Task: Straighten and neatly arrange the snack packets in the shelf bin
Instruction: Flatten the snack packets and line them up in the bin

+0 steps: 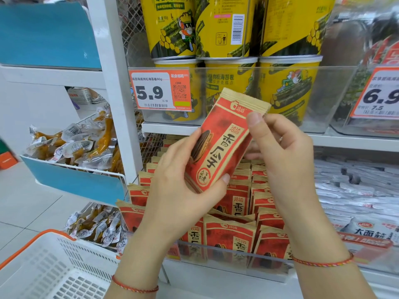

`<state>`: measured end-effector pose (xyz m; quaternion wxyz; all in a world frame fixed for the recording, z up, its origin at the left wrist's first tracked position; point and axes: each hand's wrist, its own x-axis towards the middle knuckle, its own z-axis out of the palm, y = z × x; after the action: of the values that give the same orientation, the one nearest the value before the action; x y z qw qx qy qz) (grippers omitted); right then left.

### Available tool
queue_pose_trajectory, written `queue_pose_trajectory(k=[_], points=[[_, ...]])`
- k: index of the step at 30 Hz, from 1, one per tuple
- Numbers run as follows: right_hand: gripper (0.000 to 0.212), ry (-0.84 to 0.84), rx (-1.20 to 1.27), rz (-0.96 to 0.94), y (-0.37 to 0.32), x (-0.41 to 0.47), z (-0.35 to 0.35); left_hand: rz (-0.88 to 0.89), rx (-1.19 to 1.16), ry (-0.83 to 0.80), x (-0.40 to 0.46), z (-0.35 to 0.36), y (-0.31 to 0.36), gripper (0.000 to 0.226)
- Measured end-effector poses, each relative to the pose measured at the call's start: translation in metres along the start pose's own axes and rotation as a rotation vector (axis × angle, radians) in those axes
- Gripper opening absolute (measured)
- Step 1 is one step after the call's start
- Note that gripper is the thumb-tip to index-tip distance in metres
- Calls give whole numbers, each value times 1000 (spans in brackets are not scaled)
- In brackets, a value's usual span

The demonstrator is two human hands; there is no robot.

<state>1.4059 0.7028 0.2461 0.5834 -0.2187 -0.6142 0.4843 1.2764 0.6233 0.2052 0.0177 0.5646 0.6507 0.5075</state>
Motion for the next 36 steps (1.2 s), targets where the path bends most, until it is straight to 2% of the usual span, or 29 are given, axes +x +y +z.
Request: queue_pose_trajectory(k=[3,7,9,12,14,16,18,21,23,28,36], points=[[12,22,-19,-3,7,1,-3,85,165,75,0,6,-5,88],[20,120,22,-4,12,3,-6,-8,93,32,-1,9,-3,98],[21,158,53,-14,13,6,-10,-104,-77,14,0,5,0,85],[21,182,130,-24,14,8,-15,-151,-336,-71,1,-2,5,48],[17,172,180,5,12,8,-15,-125,-399,-95,1,-3,10,30],[13,131,198,58,12,8,-15,-101,-425,-45,-1,-1,15,24],[16,88,192,122,12,9,-15,-74,-378,56,-2,2,17,24],[57,59,158,188,11,10,-14,17,-222,192,-2,6,9,27],[68,35,142,202,9,9,-12,107,-92,253,-1,7,0,30],[72,20,96,211,8,6,-8,244,73,315,0,7,-14,37],[69,38,102,217,8,6,-7,235,45,300,0,6,-13,36]])
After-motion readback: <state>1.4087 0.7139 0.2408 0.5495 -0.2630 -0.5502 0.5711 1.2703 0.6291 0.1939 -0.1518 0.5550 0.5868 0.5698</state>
